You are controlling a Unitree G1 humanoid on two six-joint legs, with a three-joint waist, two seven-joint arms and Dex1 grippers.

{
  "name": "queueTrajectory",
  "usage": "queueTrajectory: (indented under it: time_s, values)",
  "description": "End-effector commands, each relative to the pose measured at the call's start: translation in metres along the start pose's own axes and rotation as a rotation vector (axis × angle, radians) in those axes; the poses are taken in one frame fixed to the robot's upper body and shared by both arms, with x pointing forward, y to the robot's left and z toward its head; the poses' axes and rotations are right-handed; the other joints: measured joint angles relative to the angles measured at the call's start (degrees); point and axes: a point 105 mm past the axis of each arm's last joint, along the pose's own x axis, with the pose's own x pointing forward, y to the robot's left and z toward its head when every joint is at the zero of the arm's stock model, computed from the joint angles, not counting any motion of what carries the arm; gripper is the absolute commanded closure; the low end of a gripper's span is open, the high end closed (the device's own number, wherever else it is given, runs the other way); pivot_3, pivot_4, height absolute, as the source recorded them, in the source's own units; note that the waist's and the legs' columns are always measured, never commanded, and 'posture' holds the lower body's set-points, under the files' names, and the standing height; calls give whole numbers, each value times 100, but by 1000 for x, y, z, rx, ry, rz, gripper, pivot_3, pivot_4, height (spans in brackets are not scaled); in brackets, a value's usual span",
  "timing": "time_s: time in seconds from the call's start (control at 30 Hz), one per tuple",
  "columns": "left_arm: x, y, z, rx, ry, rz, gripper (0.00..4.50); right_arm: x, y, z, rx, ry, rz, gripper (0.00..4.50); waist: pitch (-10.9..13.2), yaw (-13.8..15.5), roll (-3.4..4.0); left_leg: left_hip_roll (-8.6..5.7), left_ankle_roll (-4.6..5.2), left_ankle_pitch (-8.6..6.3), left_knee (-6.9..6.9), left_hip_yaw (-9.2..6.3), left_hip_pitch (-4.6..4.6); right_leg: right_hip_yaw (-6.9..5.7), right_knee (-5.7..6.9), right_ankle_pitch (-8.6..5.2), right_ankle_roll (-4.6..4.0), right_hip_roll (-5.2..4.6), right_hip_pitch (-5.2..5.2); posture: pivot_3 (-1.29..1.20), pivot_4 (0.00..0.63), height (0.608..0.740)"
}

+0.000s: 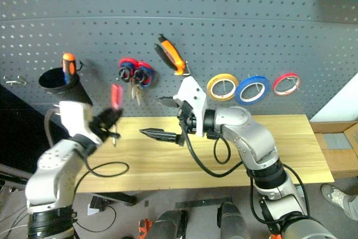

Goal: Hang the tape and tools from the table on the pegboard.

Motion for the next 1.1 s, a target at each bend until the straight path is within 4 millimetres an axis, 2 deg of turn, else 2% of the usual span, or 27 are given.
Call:
queueTrajectory:
  time_s: [0.03, 0.13, 0.27, 0.43, 0.47, 0.57, 0.7, 0.87, 0.97, 1.1]
  values:
    - [-3, 12, 45, 65, -180, 2, 3698, 2, -6, 11, -56, -31, -6, 0, 0, 15, 0, 0, -3, 2, 0, 0, -1, 0, 0, 0, 0, 1, 0, 11, 154, 740]
    - [-1, 11, 77, 67, -290, -16, 3698, 4, 0, 19, -60, -74, 47, 0, -8, 63, -13, -3, -20, 12, 6, 0, -8, -2, -1, 0, 0, 1, -1, 19, 147, 740]
    - [-1, 21, 102, 80, -376, 10, 3698, 6, 11, 37, -69, -156, 120, 0, -27, 82, -44, -3, -21, 13, 6, -2, -9, -3, -2, 0, 0, 3, -1, 26, 143, 740]
    - [7, 37, 122, 69, -464, 98, 3698, 16, -9, 52, -90, -220, -6, 0, -47, 94, -46, -1, -24, 14, 5, -4, -5, -3, 1, 0, 0, 12, 0, 34, 137, 740]
    - [9, 45, 124, 72, -481, 155, 3698, 16, -12, 54, -92, -226, -23, 0, -48, 97, -46, -1, -24, 14, 5, -4, -4, -2, 2, 0, 0, 16, 0, 34, 137, 740]
    - [16, 57, 128, 87, -514, 217, 3698, 13, -18, 50, -91, -207, -52, 0, -60, 111, -58, -2, -26, 15, 6, -3, -4, 0, 2, 1, 0, 30, -1, 27, 136, 740]
    - [23, 70, 137, 99, -551, 271, 3698, 9, -16, 44, -100, -181, -49, 0, -62, 144, -62, -3, -26, 15, 7, -2, -9, 0, 0, 1, -1, 31, -5, 21, 138, 740]
    - [40, 84, 113, 100, -447, 368, 3698, 8, -18, 43, -102, -172, -66, 0, -67, 139, -62, -1, -26, 15, 6, 1, -7, 4, 1, 1, -1, 35, -6, 3, 138, 740]
    - [47, 79, 96, 130, -392, 326, 3698, 7, -18, 42, -102, -164, -71, 0, -69, 137, -63, -1, -26, 15, 7, 1, -7, 5, 2, 1, -1, 34, -6, -3, 137, 740]
    - [49, 74, 75, 92, -347, 303, 2406, 6, -19, 43, -101, -161, -74, 0, -70, 124, -65, -1, -26, 15, 8, 1, -8, 5, 2, 2, -1, 34, -8, -4, 139, 740]
